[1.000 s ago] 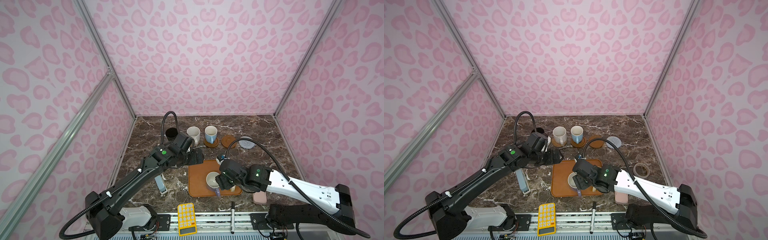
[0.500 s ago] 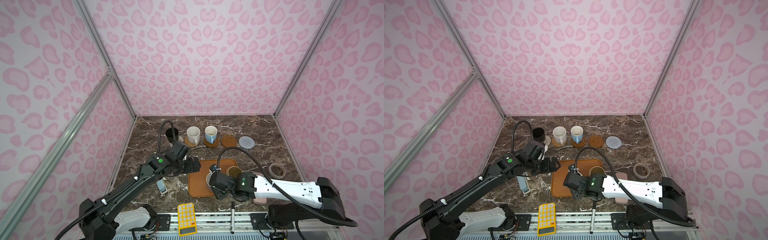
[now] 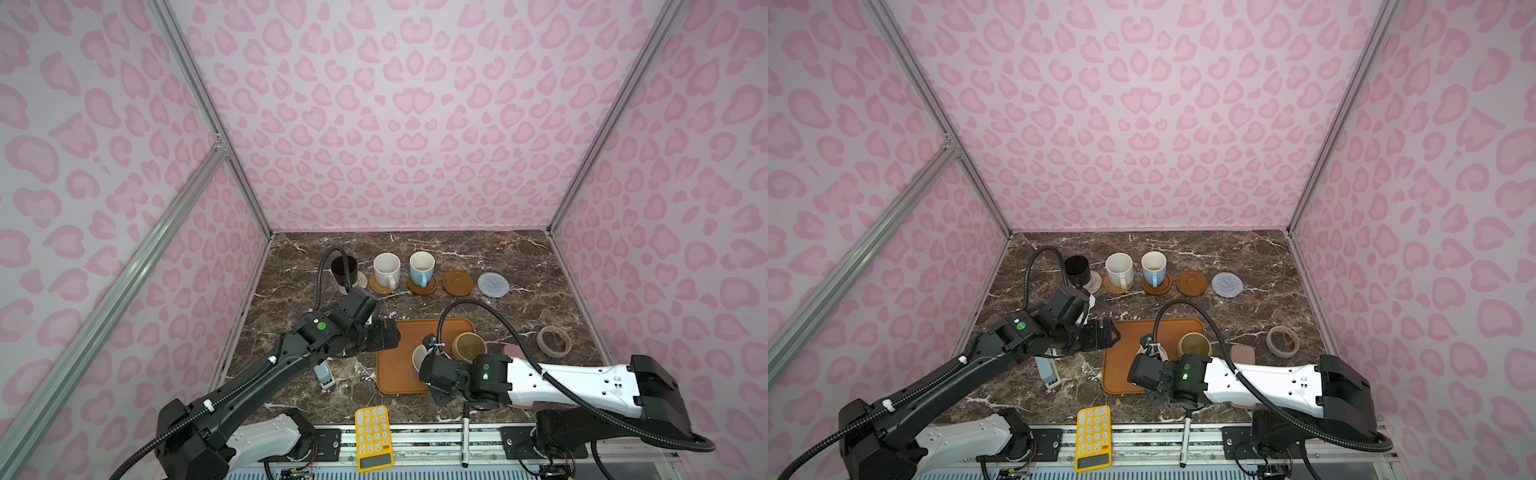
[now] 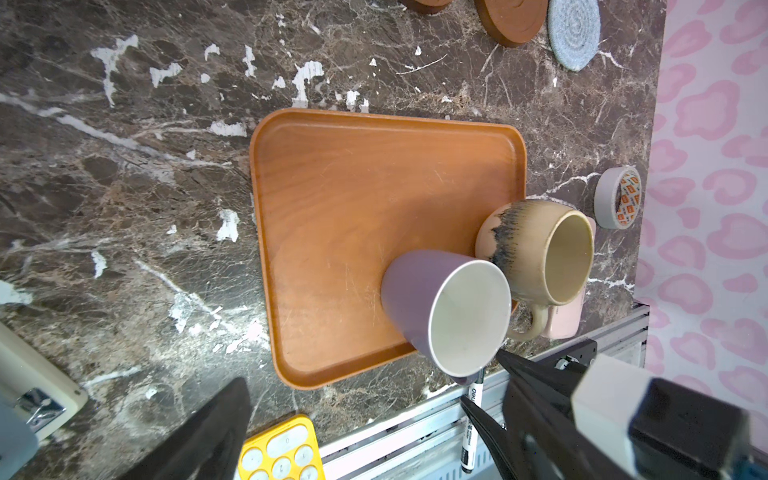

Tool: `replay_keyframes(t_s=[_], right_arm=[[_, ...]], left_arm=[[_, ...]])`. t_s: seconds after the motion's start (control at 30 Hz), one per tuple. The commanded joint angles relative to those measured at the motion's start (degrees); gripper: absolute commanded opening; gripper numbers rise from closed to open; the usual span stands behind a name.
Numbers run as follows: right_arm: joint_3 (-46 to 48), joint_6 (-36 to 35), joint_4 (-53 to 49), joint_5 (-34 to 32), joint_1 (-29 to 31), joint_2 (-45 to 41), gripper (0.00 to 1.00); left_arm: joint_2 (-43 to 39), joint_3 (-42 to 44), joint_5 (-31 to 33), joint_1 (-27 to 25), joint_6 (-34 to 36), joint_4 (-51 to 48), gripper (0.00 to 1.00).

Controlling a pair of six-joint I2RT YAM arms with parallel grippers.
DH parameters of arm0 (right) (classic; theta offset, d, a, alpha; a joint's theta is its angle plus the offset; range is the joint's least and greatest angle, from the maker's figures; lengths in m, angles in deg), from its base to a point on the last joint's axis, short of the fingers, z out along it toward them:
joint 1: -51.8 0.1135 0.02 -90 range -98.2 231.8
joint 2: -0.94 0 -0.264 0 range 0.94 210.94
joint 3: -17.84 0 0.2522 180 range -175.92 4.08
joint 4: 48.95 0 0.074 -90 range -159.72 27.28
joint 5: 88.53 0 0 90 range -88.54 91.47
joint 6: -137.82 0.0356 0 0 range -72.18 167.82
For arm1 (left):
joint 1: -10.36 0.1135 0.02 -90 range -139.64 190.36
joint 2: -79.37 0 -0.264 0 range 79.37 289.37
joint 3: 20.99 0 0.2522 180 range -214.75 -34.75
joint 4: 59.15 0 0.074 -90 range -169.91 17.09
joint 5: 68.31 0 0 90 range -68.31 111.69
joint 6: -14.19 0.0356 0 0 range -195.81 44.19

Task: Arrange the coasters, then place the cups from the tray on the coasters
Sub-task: 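Lower the right gripper onto the lavender mug while the left gripper moves over the tray, then close the right gripper on the lavender mug rim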

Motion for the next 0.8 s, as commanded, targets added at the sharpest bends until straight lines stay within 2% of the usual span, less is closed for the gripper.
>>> replay_keyframes(t_s=[0.0, 0.43, 0.77], right_arm=[[0.36, 0.93, 2.15, -1.57, -0.15, 1.37, 0.51], [0.83, 2.16, 3.44, -6.51, -0.41, 4.21, 0.41], [0.21, 0.71, 6.04, -5.44, -1.10, 7.35, 0.37]], left_arm=[[-0.57, 1.12, 0.49, -0.07, -0.65, 2.17, 0.96], [0.59, 1.83, 0.63, -0.33, -0.75, 3.68, 0.97], [0.34, 2.41, 1.60, -0.69, -1.26, 4.13, 0.97]])
